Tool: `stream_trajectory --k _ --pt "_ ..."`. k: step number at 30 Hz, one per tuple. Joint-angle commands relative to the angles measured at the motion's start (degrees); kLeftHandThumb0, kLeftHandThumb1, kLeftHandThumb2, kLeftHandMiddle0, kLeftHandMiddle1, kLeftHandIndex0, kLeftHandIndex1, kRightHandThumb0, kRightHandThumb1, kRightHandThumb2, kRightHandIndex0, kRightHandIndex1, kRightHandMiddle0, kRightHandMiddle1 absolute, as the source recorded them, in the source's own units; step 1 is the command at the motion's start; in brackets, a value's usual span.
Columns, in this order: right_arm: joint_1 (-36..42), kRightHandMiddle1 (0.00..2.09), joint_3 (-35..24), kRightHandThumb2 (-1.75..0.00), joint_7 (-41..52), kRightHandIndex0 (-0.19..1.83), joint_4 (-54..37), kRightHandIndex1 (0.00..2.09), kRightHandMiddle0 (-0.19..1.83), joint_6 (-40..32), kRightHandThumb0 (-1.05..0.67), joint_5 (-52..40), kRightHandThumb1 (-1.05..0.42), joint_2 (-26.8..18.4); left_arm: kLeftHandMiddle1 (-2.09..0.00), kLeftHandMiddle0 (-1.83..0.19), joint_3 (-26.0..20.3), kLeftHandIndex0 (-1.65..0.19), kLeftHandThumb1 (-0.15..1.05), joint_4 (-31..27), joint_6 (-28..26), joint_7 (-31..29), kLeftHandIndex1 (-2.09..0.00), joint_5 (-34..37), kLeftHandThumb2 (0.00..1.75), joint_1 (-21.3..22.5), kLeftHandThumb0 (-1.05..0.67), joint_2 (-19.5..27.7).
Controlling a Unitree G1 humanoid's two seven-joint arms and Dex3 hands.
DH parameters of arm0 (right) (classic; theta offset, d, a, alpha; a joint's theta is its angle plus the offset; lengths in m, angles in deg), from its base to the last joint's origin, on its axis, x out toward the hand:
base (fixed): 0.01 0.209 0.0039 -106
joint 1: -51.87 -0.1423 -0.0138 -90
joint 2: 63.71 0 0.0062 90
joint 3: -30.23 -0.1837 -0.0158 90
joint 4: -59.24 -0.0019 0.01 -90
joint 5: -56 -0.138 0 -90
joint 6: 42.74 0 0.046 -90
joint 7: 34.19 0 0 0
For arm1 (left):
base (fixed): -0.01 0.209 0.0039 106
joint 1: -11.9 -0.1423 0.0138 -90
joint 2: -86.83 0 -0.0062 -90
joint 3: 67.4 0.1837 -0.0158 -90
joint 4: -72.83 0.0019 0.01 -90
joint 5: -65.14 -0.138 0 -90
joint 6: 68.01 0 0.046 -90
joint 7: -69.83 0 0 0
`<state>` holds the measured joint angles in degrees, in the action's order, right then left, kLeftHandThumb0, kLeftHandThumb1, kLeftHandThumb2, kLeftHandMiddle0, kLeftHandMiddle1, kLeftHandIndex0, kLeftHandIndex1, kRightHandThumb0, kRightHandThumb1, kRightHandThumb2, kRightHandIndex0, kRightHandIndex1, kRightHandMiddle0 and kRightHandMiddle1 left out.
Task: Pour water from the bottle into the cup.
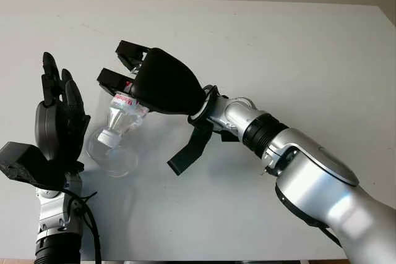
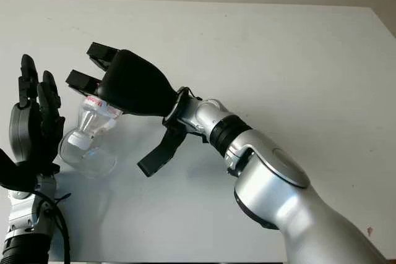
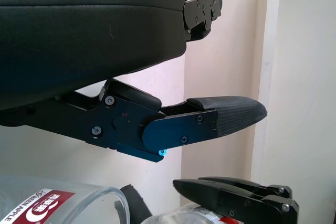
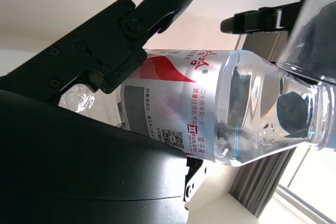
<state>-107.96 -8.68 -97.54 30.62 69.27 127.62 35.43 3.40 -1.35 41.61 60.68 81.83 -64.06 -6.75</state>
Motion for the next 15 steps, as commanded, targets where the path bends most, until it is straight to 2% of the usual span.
stream_trajectory --k 1,8,15 --pt "-1.88 2.09 0.75 -0.06 -0.97 1.24 -0.35 2.09 0.66 -1.9 -0.4 0.79 -1.03 -0.21 -0.06 0.17 0.12 0.18 1.05 0.98 0.17 0.06 -0.03 -0.09 0.55 -0.73 -0.78 -0.9" --pt "-3.86 2.09 2.06 -0.05 -2.28 1.25 0.33 2.09 0.77 -4.35 -0.42 1.97 -1.03 -0.63 -0.05 0.17 0.17 0.19 1.05 1.28 0.13 0.02 -0.04 -0.28 0.56 -0.46 -0.77 -0.74" --pt "-4.79 2.09 2.02 -0.06 -2.36 1.22 0.39 2.09 0.83 -3.21 -0.44 1.23 -1.04 -1.11 -0.05 0.17 0.13 0.19 1.05 1.45 0.37 -0.11 -0.04 -0.16 0.56 -0.47 -0.77 -0.83"
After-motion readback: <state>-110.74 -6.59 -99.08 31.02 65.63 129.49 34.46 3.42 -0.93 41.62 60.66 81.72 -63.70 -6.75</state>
